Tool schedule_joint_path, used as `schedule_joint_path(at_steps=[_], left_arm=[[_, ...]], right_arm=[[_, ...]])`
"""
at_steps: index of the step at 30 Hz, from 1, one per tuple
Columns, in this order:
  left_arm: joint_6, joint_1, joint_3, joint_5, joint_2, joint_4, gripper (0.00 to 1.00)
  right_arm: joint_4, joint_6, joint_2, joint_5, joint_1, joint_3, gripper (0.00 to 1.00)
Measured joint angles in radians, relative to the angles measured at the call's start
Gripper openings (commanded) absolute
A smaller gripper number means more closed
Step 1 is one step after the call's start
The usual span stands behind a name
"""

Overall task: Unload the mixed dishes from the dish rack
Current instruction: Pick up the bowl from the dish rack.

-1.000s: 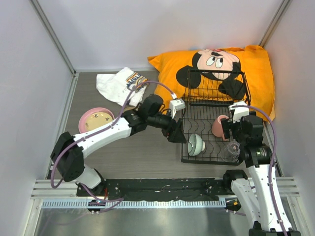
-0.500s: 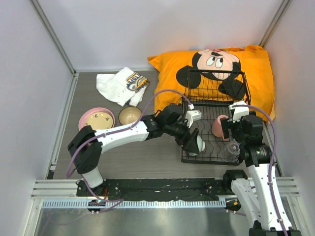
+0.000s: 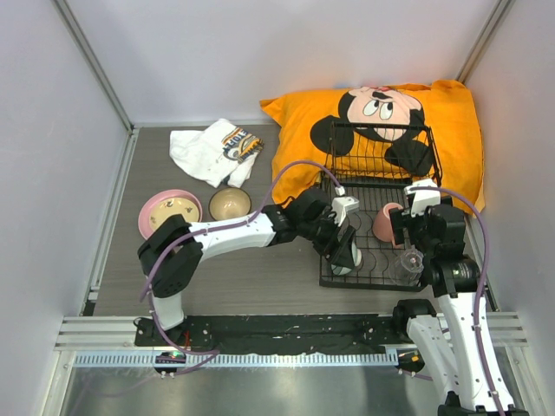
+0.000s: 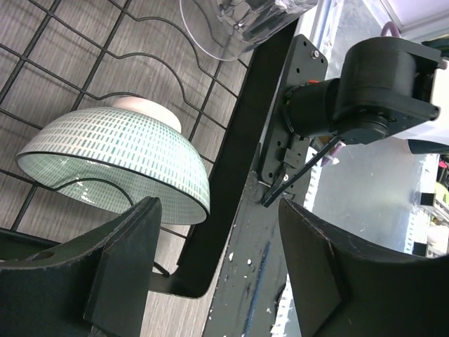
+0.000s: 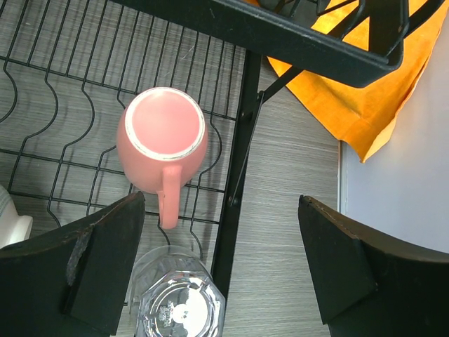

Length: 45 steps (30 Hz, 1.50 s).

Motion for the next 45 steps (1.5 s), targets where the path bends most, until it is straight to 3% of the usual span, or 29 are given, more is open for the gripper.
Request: schedule_joint_path(at_steps=[9,15,28,34,38,45], left_arm=[[-0.020,-0.006,0.004,-0.040,0.029,0.025,0.67],[-0.037,-0.007,0.008,-0.068,0.040,0.050,0.50],[-0.051,-0.010,0.011,-0.106,0.051,0.060,0.34],[-0.066,-0.014,0.011,-0.110,0.058,0.062,0.19],[-0.094,-0.023,0.011,-0.094,0.059,0.048,0.01],[-0.108,-0.030,0.008,-0.074,0.060,0.043,0.00]], right_arm=[[0.000,0.000,0.001,-0.010,0.000,0.000,0.94],[0.000,-0.001,0.003,-0.016,0.000,0.000,0.94],[-0.001,-0.005,0.014,-0.017,0.000,0.000,0.94],[0.000,-0.005,0.014,-0.017,0.000,0.000,0.94],[0.000,-0.006,0.014,-0.017,0.000,0.000,0.94],[0.000,-0.008,0.014,-0.018,0.000,0.000,0.94]])
